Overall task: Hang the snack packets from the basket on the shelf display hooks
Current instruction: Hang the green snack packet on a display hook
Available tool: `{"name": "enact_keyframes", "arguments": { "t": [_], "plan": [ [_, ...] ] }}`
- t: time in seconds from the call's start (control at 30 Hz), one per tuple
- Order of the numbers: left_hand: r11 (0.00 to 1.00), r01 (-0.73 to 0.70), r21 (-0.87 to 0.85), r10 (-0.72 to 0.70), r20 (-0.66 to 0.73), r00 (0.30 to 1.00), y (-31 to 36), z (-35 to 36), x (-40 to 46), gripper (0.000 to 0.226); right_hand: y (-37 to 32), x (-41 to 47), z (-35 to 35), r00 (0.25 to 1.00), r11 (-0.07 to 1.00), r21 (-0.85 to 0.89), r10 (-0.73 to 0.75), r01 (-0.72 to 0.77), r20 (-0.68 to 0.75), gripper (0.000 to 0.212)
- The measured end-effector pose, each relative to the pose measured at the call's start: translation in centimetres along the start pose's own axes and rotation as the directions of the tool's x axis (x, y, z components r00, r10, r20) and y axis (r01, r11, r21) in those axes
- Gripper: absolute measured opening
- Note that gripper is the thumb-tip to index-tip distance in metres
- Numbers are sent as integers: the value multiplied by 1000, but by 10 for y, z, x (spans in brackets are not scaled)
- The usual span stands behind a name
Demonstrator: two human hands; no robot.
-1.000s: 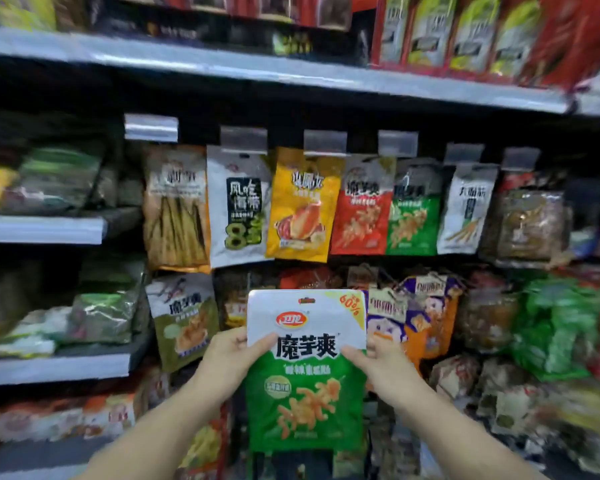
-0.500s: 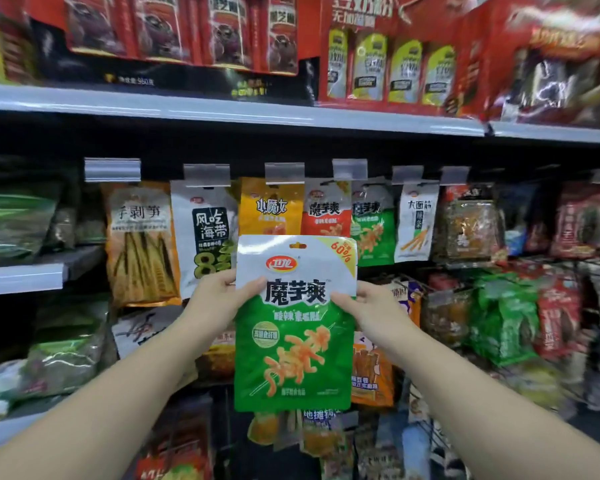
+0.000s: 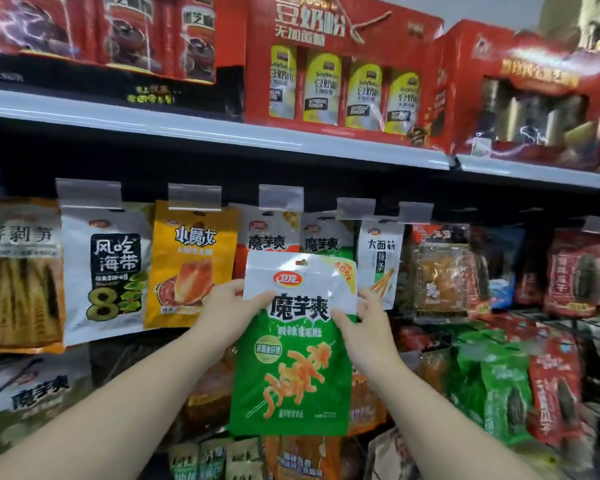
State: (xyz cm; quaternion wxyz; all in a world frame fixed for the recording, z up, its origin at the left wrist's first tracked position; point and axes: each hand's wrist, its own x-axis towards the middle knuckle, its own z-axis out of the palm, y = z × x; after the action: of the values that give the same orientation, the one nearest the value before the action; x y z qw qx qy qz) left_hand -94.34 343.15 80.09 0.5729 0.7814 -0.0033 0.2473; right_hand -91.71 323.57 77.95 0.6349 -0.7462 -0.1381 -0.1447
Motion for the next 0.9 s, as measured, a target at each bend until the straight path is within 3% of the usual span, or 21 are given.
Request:
{"name": "enact_keyframes", "arguments": {
  "t": [0.1,0.2,0.27,0.37,0.47,0.6,0.73,0.9],
  "plan": [
    [1000,-16,25,18,-83,996,0,45,29,27,16,41,-29,989,989,-52,-137,141,60,75],
    [990,-58,129,83,-196,977,4,81,51,50,32,79,-53,960,961,-136,-216,242,180,74],
    [968,-112,225,167,-244,955,9,101,60,51,41,102,-67,946,942,-184,-239,281,220,67],
    [917,-168,362,268,-246,932,15,122,73,31,45,129,-79,943,946,-188,-213,264,256,64],
    [897,-238,374,329,-202,922,18,130,90,18,44,148,-86,937,937,-208,-222,281,269,65],
    [871,-361,333,427,-150,892,19,129,109,32,42,167,-89,915,898,-237,-310,371,256,65],
    [878,-354,322,420,-161,893,22,127,123,55,38,181,-86,901,869,-258,-371,422,225,68],
    [872,-372,317,439,-175,881,25,124,136,56,37,200,-78,886,854,-249,-410,456,217,68]
  ]
}}
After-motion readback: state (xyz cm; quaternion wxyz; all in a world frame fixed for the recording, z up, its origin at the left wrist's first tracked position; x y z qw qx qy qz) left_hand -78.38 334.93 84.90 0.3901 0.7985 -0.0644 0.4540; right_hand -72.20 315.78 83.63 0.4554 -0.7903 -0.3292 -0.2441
